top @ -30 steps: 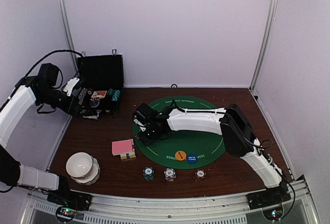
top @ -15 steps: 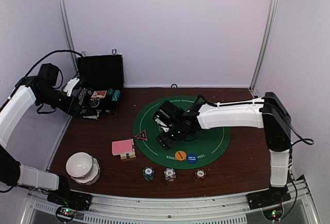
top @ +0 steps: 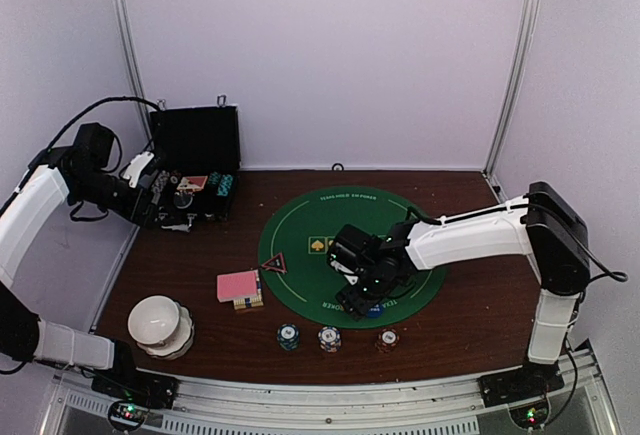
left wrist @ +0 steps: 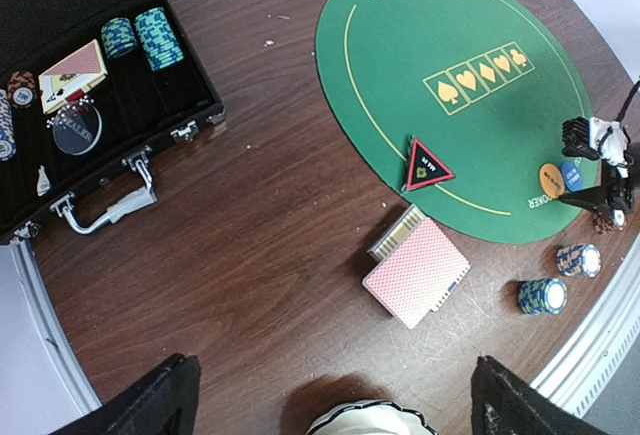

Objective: Distribute texas hold em gaming equipment

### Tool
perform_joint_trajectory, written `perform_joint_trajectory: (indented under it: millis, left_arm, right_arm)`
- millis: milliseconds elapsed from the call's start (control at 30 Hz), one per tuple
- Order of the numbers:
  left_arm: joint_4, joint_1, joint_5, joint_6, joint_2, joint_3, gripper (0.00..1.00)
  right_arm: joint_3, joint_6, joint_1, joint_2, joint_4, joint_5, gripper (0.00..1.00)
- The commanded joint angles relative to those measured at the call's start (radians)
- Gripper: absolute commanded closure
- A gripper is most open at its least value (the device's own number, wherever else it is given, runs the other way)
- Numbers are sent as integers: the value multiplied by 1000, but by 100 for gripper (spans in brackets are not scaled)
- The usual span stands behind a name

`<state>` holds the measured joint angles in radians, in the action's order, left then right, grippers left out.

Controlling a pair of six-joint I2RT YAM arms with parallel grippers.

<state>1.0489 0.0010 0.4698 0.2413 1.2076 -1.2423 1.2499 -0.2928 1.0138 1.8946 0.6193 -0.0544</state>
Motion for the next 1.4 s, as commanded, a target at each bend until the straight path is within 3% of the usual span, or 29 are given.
perform_joint_trajectory:
  millis: [0, 533, 867, 1200, 1367]
  left_arm:
    - [-2, 9, 25, -5, -7, -44, 2]
    - [3, 8, 29, -13, 1, -62, 2]
    - [12, 8, 22, -5, -4, -66, 2]
    - [20, 9, 12, 3, -14, -65, 2]
    - [21, 8, 8, 10, -18, -55, 2]
  right_arm:
    - [0, -8, -3, -21, -17, 31, 27]
    - [20, -23, -3, 62, -62, 51, 49]
    - [49, -42, -40, 90, -75, -22, 61]
    - [181, -7, -126, 191, -79, -74, 64]
    - [223, 16, -139, 195, -55, -87, 61]
